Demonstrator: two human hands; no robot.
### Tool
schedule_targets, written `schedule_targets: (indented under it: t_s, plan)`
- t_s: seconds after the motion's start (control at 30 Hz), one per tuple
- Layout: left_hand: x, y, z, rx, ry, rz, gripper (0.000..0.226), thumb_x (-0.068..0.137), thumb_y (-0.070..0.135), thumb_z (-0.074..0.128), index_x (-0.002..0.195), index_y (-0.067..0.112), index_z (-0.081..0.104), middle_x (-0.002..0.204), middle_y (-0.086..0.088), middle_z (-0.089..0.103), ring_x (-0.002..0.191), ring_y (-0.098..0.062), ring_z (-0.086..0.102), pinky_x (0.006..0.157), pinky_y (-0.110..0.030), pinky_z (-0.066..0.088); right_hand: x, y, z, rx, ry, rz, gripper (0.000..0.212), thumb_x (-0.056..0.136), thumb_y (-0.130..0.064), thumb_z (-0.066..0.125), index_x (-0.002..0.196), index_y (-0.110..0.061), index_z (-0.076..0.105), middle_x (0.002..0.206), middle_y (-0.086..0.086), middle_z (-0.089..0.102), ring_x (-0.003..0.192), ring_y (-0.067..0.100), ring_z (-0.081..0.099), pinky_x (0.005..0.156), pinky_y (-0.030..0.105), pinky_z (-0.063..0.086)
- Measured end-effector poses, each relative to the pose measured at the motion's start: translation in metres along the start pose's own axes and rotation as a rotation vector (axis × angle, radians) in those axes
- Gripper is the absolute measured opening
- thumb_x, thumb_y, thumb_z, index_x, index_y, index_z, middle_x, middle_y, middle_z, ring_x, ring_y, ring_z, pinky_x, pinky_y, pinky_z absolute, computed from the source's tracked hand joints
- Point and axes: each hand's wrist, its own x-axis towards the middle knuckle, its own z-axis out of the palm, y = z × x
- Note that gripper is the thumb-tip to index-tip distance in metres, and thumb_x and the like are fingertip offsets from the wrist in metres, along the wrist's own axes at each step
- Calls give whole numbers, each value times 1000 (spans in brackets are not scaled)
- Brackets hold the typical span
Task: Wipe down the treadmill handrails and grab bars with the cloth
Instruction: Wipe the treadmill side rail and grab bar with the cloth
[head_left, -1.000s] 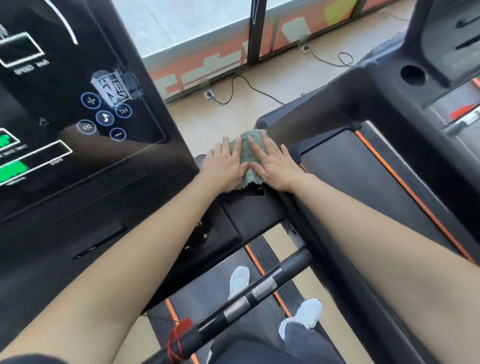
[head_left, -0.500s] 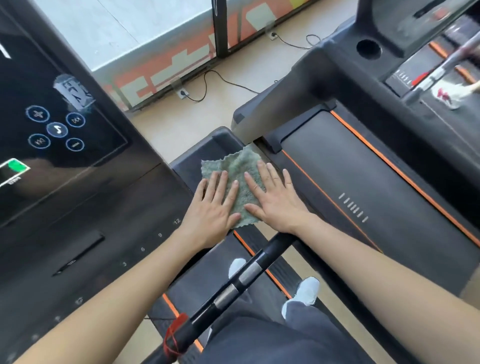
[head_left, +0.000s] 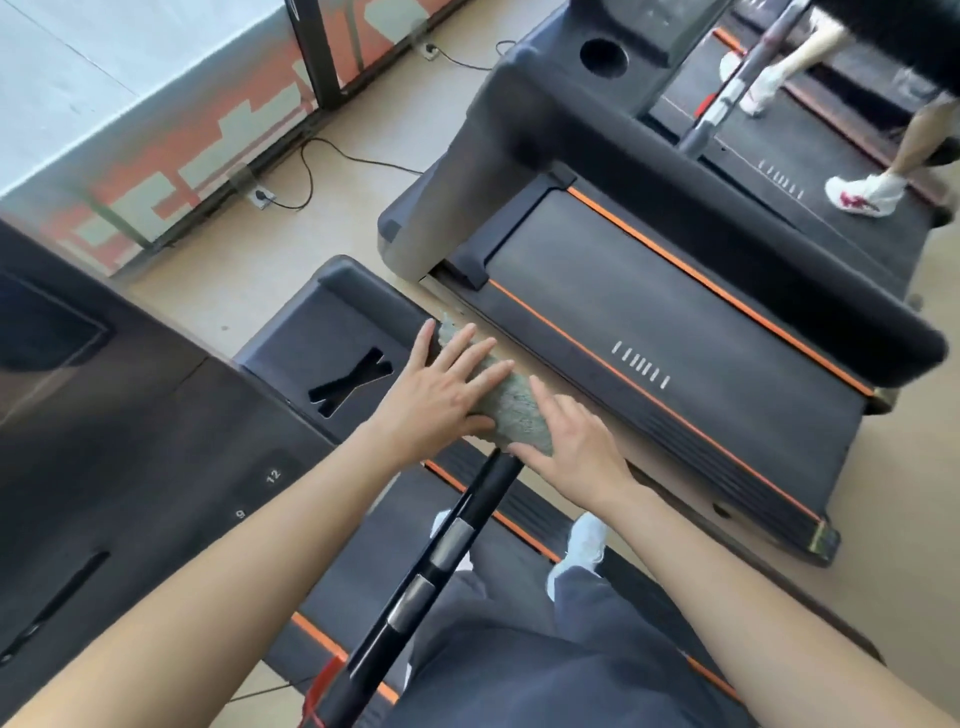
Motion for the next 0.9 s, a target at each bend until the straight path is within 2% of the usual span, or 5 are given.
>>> schedule_targets:
  t_s: [0.1, 0.23, 0.37, 0.57, 0.9]
  plan:
    - [12, 6, 0, 19, 18, 128, 78, 92, 75, 37, 155, 29, 36, 153, -5, 46, 149, -31, 34, 123, -62, 8, -20, 15, -2, -6, -1, 64, 88, 89, -64, 58, 159, -27, 19, 127, 1, 56, 120, 23, 53, 103, 37, 39]
    - [25, 30, 3, -24, 91, 240, 78, 87, 77, 46, 147, 27, 46, 133, -1, 58, 128, -28, 51, 121, -58, 20, -50, 34, 0, 0, 18, 153, 87, 86, -63, 61, 157, -32, 23, 126, -4, 54, 120, 21, 51, 102, 34, 36]
    - [32, 59, 3, -54, 83, 258, 79, 83, 79, 45, 144, 29, 47, 126, 1, 60, 119, -27, 54, 114, -54, 30, -75, 52, 1, -3, 44, 194, 84, 84, -64, 63, 154, -35, 27, 122, -6, 54, 116, 20, 52, 97, 36, 39]
    - [41, 113, 3, -60, 46, 279, 77, 81, 78, 47, 141, 29, 48, 126, 2, 60, 116, -26, 55, 106, -51, 37, -115, 90, 1, 2, 62, 236, 81, 80, -68, 64, 148, -41, 31, 115, -8, 53, 113, 20, 54, 93, 36, 40]
    - [65, 228, 3, -19, -40, 341, 79, 78, 80, 50, 141, 32, 49, 124, 3, 63, 107, -26, 59, 92, -43, 44, -205, 177, 2, 67, 58, 264, 80, 82, -66, 63, 150, -40, 31, 124, -6, 50, 119, 20, 50, 95, 37, 44]
